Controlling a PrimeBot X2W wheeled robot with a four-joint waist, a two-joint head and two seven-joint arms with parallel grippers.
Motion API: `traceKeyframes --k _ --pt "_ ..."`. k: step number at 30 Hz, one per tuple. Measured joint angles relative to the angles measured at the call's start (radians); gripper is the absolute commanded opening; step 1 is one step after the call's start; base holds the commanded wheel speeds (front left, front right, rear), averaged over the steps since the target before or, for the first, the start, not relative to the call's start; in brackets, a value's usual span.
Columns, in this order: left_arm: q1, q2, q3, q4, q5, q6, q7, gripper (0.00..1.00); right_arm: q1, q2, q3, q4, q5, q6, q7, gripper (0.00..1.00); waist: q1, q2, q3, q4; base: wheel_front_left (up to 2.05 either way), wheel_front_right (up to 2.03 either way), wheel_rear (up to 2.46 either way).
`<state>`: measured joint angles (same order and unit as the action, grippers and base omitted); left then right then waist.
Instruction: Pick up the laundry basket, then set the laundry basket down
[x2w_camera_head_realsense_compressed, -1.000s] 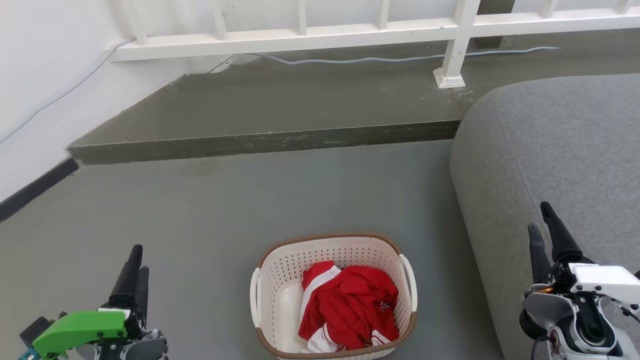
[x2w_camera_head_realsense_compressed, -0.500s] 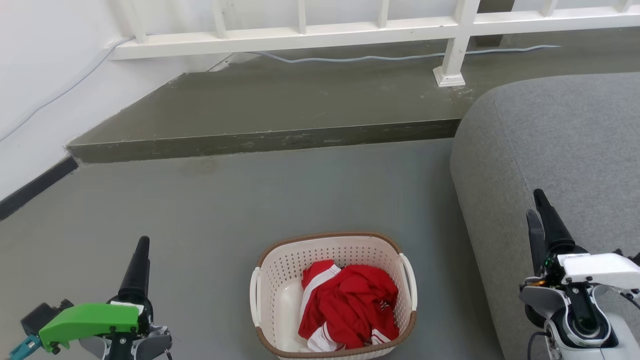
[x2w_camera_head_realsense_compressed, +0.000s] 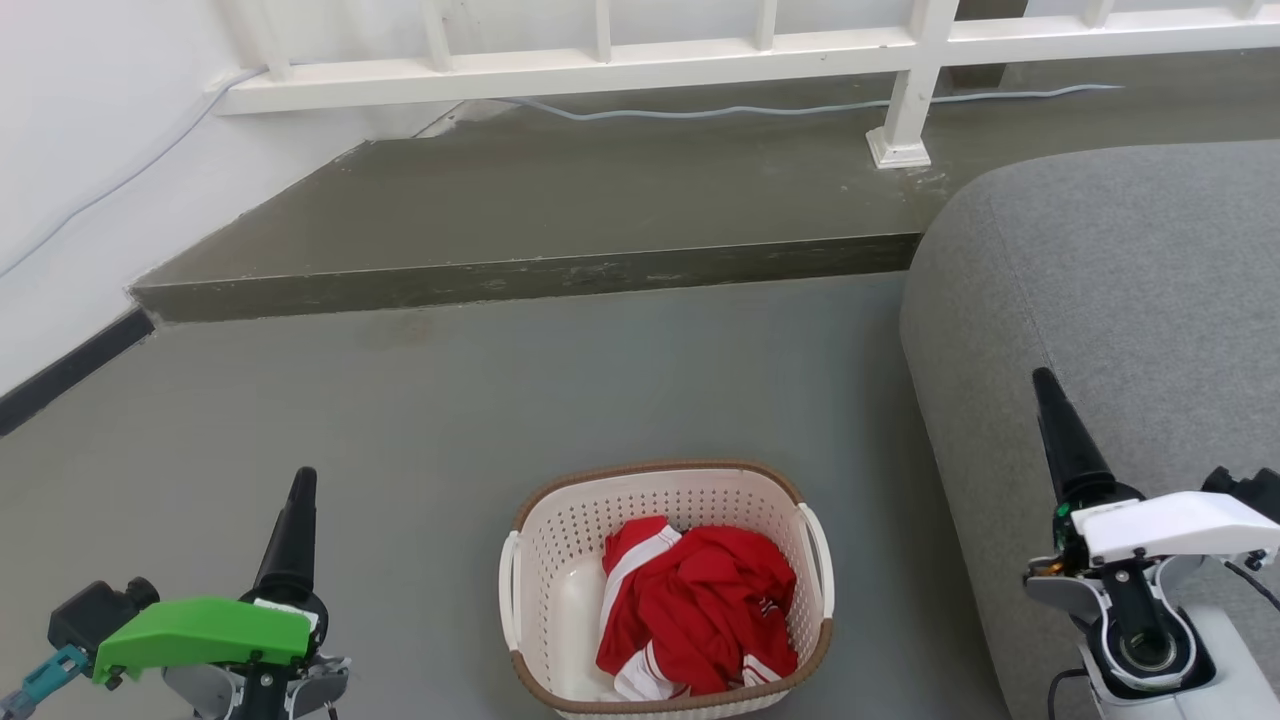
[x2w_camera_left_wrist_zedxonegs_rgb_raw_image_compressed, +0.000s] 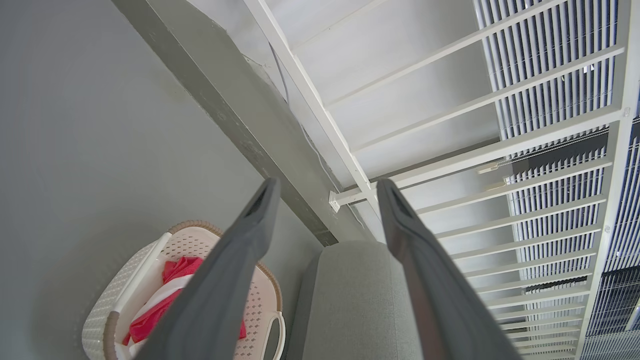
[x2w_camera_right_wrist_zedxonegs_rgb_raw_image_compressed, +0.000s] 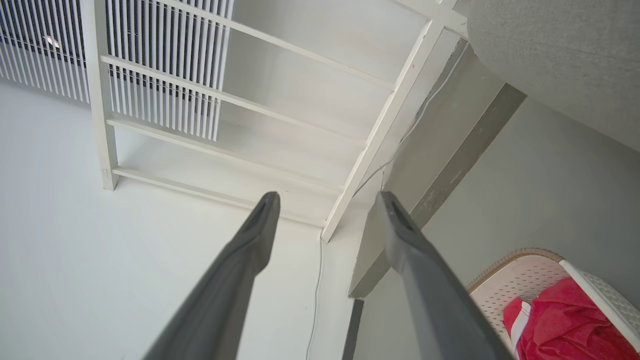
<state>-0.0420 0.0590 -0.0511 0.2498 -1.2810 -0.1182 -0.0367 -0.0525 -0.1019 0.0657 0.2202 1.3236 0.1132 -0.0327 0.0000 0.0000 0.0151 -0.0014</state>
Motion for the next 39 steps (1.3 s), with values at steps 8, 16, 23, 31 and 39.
traceKeyframes --k 8,16,23,31,39 --pt "-0.002 0.005 -0.005 -0.016 0.149 0.000 -0.030 1.00 -0.005 -0.027 0.051 0.004 -0.129 0.000 -0.036 1.00 0.0000 0.0000 0.003 0.000 0.00 0.00 0.00" --pt "-0.003 0.019 -0.027 -0.032 0.321 0.007 -0.056 1.00 -0.026 -0.054 0.097 0.015 -0.276 -0.002 -0.064 1.00 0.0000 0.0000 0.004 0.000 0.00 0.00 0.00" --pt "-0.003 0.017 -0.042 -0.039 0.433 0.024 -0.083 1.00 -0.036 -0.063 0.125 0.017 -0.396 -0.020 -0.085 1.00 0.0000 0.0000 0.004 0.001 0.00 0.00 0.00" --pt "-0.004 0.011 -0.051 -0.058 0.544 0.032 -0.113 1.00 -0.046 -0.059 0.141 0.011 -0.495 -0.032 -0.117 1.00 0.0000 0.0000 0.004 0.000 0.00 0.00 0.00" --pt "-0.004 0.007 -0.062 -0.069 0.652 0.035 -0.141 1.00 -0.046 -0.059 0.163 0.006 -0.605 -0.037 -0.143 1.00 0.0000 0.0000 0.005 0.001 0.00 0.00 0.00"
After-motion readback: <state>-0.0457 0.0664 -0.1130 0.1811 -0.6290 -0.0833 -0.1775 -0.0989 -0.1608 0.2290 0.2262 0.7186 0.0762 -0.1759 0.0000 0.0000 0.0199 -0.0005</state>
